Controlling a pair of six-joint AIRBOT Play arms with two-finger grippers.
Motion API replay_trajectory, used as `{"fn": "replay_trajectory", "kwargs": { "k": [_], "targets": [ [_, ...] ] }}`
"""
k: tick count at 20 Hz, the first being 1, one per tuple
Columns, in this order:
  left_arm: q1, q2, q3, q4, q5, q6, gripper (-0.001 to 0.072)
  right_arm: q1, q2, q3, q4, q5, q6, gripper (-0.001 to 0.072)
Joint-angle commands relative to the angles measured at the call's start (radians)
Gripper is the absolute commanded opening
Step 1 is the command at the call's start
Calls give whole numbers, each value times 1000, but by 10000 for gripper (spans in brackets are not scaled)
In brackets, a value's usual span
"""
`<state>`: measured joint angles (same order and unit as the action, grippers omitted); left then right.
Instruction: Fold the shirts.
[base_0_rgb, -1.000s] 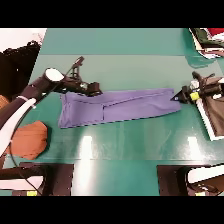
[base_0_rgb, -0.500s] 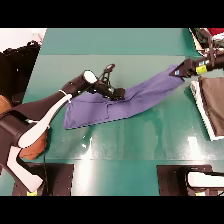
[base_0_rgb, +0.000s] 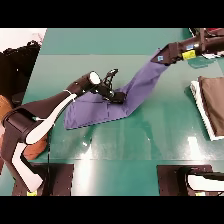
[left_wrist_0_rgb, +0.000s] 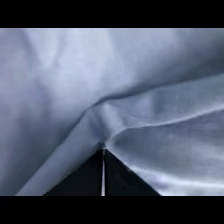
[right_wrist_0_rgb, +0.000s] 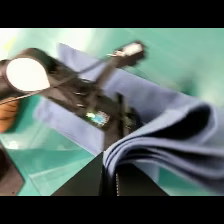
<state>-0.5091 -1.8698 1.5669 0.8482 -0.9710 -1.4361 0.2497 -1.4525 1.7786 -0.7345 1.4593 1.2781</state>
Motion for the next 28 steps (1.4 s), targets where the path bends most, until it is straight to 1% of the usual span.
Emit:
{"fn": "replay_trajectory", "kwargs": {
  "k": [1,2,6,9,11,12,13,14,15,16,17,18,20,24,25,26,27,28],
  "targets": [
    [55,64,27,92,-51,-12,21,88,1,8,35,-53,-16,14],
    [88,113,27,147,-60,-29,21,117,1,8,35,-68,-16,14],
    [276,335,27,337,-148,-30,22,304,-51,8,37,-184,-36,15],
    [426,498,27,428,-188,-30,22,495,-147,8,37,-343,-43,15],
    [509,578,27,444,-191,-30,23,608,-223,10,37,-455,-69,16],
    [540,607,27,444,-192,-30,23,653,-256,10,37,-493,-93,71],
    [567,629,27,444,-193,-30,22,690,-288,10,35,-518,-108,340],
    [585,645,27,444,-198,-30,22,714,-312,10,34,-525,-108,542],
    [595,653,26,444,-206,-30,23,723,-324,9,28,-508,-108,545],
    [597,655,27,444,-219,-29,23,718,-327,9,17,-477,-108,525],
    [597,654,26,443,-230,-27,23,700,-321,9,-6,-430,-99,439],
    [597,652,26,439,-242,-23,22,675,-311,7,-35,-380,-81,425],
    [597,652,26,438,-254,-23,23,602,-266,-42,-92,-308,-61,425],
    [597,652,26,428,-273,-23,22,382,-129,-295,-106,-314,-21,427],
    [597,652,26,423,-271,-23,23,318,-108,-359,-105,-315,-9,444],
    [597,652,26,418,-269,-23,23,264,-97,-411,-103,-314,-2,494],
    [597,652,26,408,-266,-23,23,209,-96,-455,-101,-306,-2,593],
    [596,652,26,401,-263,-23,23,172,-101,-493,-87,-305,-2,616]
  ]
}}
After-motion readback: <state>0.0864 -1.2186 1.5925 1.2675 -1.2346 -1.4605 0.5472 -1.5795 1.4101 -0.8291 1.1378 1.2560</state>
